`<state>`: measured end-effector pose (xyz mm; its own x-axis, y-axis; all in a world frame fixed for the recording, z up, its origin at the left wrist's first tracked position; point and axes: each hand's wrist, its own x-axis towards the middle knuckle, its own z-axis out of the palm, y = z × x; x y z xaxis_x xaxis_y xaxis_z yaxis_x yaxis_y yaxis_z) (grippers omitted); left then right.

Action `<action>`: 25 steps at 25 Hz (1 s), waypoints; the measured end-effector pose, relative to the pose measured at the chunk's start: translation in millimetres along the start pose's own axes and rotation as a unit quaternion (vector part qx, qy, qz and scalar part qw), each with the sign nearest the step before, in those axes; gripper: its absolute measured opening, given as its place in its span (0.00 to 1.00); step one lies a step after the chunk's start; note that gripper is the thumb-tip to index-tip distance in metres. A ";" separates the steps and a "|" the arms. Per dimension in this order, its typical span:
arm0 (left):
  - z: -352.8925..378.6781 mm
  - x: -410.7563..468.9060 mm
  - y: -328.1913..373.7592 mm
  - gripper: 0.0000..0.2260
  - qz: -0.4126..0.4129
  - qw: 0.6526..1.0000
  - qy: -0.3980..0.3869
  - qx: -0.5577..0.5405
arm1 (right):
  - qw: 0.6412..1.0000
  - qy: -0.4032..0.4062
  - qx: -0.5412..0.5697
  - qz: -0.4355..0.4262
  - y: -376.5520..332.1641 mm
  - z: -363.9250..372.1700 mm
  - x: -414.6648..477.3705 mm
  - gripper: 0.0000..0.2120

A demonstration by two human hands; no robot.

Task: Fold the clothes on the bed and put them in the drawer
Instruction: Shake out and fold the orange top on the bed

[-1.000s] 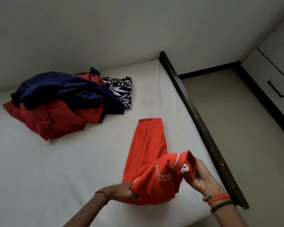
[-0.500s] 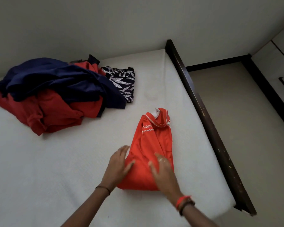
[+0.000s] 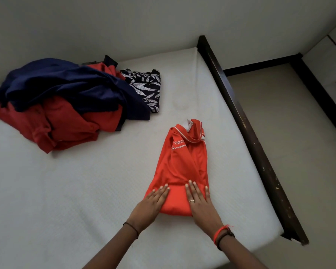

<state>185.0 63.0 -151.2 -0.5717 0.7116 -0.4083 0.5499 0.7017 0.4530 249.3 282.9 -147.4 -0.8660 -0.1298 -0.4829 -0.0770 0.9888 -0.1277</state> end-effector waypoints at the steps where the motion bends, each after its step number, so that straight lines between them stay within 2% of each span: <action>1: -3.1 -2.1 -1.4 0.31 -0.014 1.000 -0.006 -0.018 | 0.999 -0.031 0.018 0.005 0.0 -5.8 -1.1 0.35; 3: -24.0 -5.3 0.9 0.30 -0.021 0.999 -0.026 -0.031 | 0.995 -0.078 0.055 0.019 0.4 -20.6 -3.8 0.47; 4: -38.2 -7.6 4.3 0.27 -0.020 0.997 -0.071 -0.029 | 0.994 -0.090 0.054 0.004 0.5 -24.0 -7.1 0.46; 5: -50.9 -9.8 9.9 0.25 -0.037 0.990 -0.124 -0.047 | 0.989 -0.127 0.072 -0.015 -1.0 -30.1 -13.7 0.42; 7: -72.7 -15.4 22.2 0.24 -0.068 0.978 -0.174 -0.088 | 0.967 -0.195 0.164 -0.033 -3.7 -46.9 -28.4 0.34; 10: -97.4 -30.3 25.6 0.22 -0.107 0.947 -0.215 -0.213 | 0.938 -0.176 0.296 -0.029 3.8 -75.8 -46.3 0.24; 14: -127.7 -21.6 4.9 0.15 -0.098 0.915 -0.237 -0.312 | 0.906 -0.150 0.395 0.014 32.7 -111.7 -47.3 0.13; 17: -152.8 13.8 -12.1 0.17 -0.101 0.927 -0.166 -0.322 | 0.896 -0.102 0.431 0.017 59.5 -128.8 -23.2 0.12; 20: -169.1 55.8 -26.3 0.10 -0.112 0.957 -0.067 -0.258 | 0.879 -0.034 0.473 0.053 80.6 -138.0 12.6 0.11; 22: -166.9 77.9 -30.3 0.10 -0.143 0.965 0.015 -0.219 | 0.899 0.004 0.430 0.085 85.5 -133.3 36.7 0.13; 25: -134.4 92.5 -21.9 0.15 -0.193 0.938 0.185 -0.220 | 0.949 0.135 0.272 0.088 69.0 -106.3 58.0 0.19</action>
<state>38.3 108.9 -92.3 -0.8932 0.2895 -0.3440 -0.0003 0.7647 0.6444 141.3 351.4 -92.2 -0.9423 0.1303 -0.3084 0.2836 0.8003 -0.5283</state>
